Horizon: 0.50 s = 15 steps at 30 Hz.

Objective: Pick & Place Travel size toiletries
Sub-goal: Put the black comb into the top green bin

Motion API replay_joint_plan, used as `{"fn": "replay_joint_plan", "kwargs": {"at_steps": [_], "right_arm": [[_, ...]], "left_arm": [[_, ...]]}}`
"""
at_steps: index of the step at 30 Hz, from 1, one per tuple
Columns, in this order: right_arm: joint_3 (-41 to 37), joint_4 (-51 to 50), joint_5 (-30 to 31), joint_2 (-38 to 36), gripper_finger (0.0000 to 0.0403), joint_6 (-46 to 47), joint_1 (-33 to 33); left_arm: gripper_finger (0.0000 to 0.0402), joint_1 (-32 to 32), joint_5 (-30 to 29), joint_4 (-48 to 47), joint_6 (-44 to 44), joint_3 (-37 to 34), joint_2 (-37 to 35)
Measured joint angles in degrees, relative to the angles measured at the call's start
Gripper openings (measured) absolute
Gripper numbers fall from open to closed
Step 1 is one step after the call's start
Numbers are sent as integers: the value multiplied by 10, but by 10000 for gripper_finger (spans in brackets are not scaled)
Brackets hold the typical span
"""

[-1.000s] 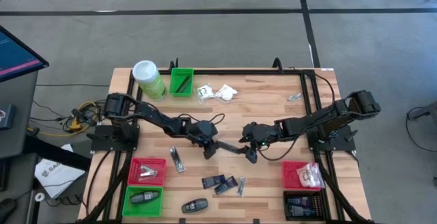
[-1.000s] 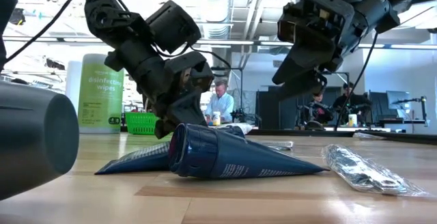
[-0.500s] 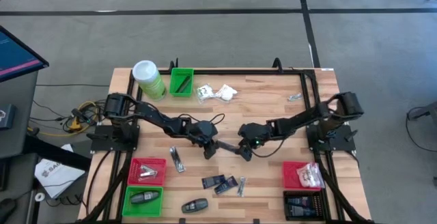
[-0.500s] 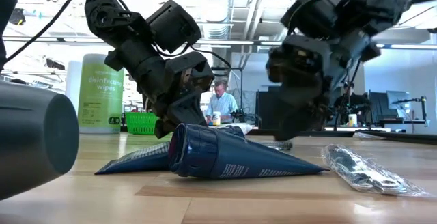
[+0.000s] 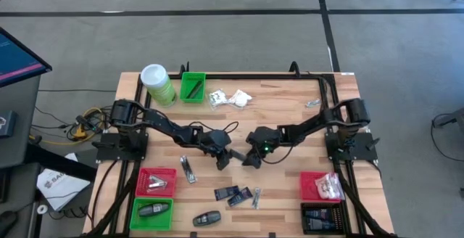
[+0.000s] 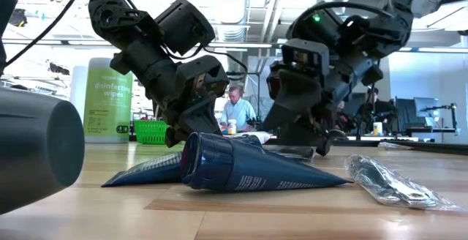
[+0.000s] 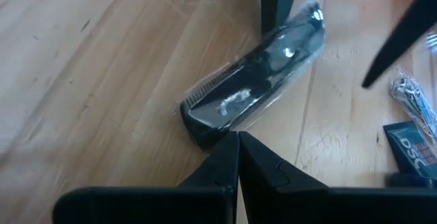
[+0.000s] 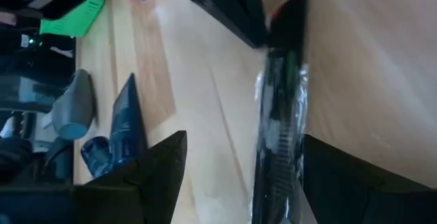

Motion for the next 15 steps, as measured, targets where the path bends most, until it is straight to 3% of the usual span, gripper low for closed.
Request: {"fn": "replay_joint_plan", "kwargs": {"at_steps": [5, 10, 15], "right_arm": [[40, -13, -12, 19, 256, -4, 0], [86, -94, 4, 21, 254, -25, -1], [103, -143, 7, 20, 221, -46, -3]], "left_arm": [[1, 0, -2, 0, -1, 0, 0], [1, 0, -5, 0, -1, 0, 0], [1, 0, -6, 0, -1, 0, 1]]}}
